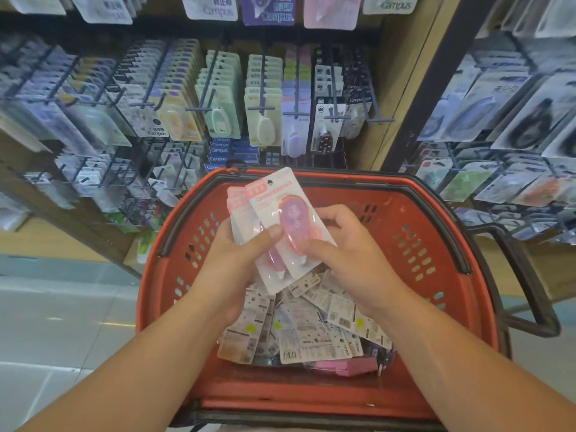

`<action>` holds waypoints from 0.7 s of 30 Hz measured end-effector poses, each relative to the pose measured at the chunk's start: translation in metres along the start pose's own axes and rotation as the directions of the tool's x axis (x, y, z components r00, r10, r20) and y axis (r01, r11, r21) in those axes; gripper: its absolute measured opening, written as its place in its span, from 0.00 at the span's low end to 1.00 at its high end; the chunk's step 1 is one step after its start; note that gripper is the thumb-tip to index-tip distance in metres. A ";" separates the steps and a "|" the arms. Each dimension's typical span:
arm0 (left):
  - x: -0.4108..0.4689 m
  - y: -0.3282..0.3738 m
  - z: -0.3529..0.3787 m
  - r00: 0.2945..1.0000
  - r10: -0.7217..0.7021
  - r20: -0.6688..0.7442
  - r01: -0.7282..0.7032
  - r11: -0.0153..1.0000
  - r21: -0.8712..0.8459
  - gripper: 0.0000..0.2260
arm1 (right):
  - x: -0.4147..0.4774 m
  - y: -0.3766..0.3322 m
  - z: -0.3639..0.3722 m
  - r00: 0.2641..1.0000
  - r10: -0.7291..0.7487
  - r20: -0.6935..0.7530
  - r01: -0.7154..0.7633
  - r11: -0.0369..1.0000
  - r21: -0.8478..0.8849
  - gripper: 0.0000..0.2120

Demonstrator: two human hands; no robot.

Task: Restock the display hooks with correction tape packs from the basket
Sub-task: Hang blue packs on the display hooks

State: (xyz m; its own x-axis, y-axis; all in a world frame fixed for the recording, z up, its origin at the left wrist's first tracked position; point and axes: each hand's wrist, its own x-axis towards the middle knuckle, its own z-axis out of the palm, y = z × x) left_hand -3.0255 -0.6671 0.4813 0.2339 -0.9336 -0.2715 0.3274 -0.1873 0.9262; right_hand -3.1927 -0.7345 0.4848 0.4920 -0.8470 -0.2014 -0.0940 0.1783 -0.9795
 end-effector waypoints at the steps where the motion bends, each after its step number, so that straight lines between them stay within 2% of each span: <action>1: 0.000 0.001 0.002 1.000 0.004 0.008 -0.003 1.000 -0.007 0.13 | -0.001 -0.002 0.001 0.999 0.017 0.050 -0.016 1.000 -0.024 0.16; 5: 0.003 -0.002 0.000 0.992 -0.080 -0.101 0.073 0.995 -0.073 0.12 | 0.010 -0.003 -0.013 0.966 0.130 0.224 -0.089 0.979 -0.182 0.10; 7: 0.006 -0.003 -0.006 0.978 -0.092 -0.189 0.082 0.995 -0.059 0.15 | 0.025 0.003 -0.034 0.969 0.176 0.173 -0.126 0.956 -0.266 0.09; 8: 0.009 -0.004 -0.011 0.970 -0.085 -0.228 0.079 0.996 -0.035 0.15 | 0.034 0.009 -0.045 0.970 0.208 0.123 -0.150 0.918 -0.367 0.10; 10: 0.014 -0.008 -0.020 0.968 -0.094 -0.231 0.100 0.995 0.012 0.16 | 0.049 0.028 -0.065 0.949 0.312 0.046 -0.213 0.739 -0.639 0.17; 12: 0.019 -0.013 -0.024 0.968 -0.121 -0.219 0.139 0.988 0.066 0.22 | 0.059 0.058 -0.078 0.879 0.477 -0.005 -0.236 0.427 -0.873 0.28; 13: 0.018 -0.013 -0.023 0.967 -0.132 -0.216 0.150 0.986 0.070 0.25 | 0.059 0.074 -0.081 0.843 0.536 -0.040 -0.227 0.287 -0.931 0.32; 14: 0.018 -0.014 -0.022 0.965 -0.144 -0.220 0.163 0.984 0.068 0.30 | 0.058 0.089 -0.084 0.833 0.549 -0.069 -0.212 0.201 -0.956 0.34; 15: 0.019 -0.016 -0.022 0.964 -0.158 -0.216 0.178 0.981 0.074 0.35 | 0.056 0.101 -0.087 0.842 0.532 -0.088 -0.209 0.172 -0.963 0.32; 16: 0.019 -0.018 -0.023 0.962 -0.172 -0.213 0.192 0.978 0.076 0.40 | 0.055 0.111 -0.088 0.867 0.490 -0.094 -0.210 0.188 -0.959 0.26; 18: 0.021 -0.021 -0.024 0.959 -0.176 -0.221 0.197 0.977 0.076 0.43 | 0.054 0.119 -0.089 0.896 0.435 -0.088 -0.193 0.204 -0.960 0.12; 20: 0.021 -0.022 -0.025 0.957 -0.173 -0.233 0.203 0.973 0.109 0.38 | 0.058 0.116 -0.087 0.904 0.422 -0.065 -0.167 0.210 -0.963 0.13; 21: 0.022 -0.023 -0.026 0.958 -0.165 -0.236 0.199 0.972 0.128 0.32 | 0.060 0.111 -0.084 0.912 0.407 -0.058 -0.170 0.245 -0.955 0.15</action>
State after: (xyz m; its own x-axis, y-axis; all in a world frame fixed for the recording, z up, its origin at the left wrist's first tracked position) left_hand -3.0043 -0.6755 0.4473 0.3860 -0.7910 -0.4746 0.2470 -0.4071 0.8794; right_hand -3.2464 -0.8080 0.3635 0.3600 -0.7287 -0.5825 -0.9328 -0.2905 -0.2131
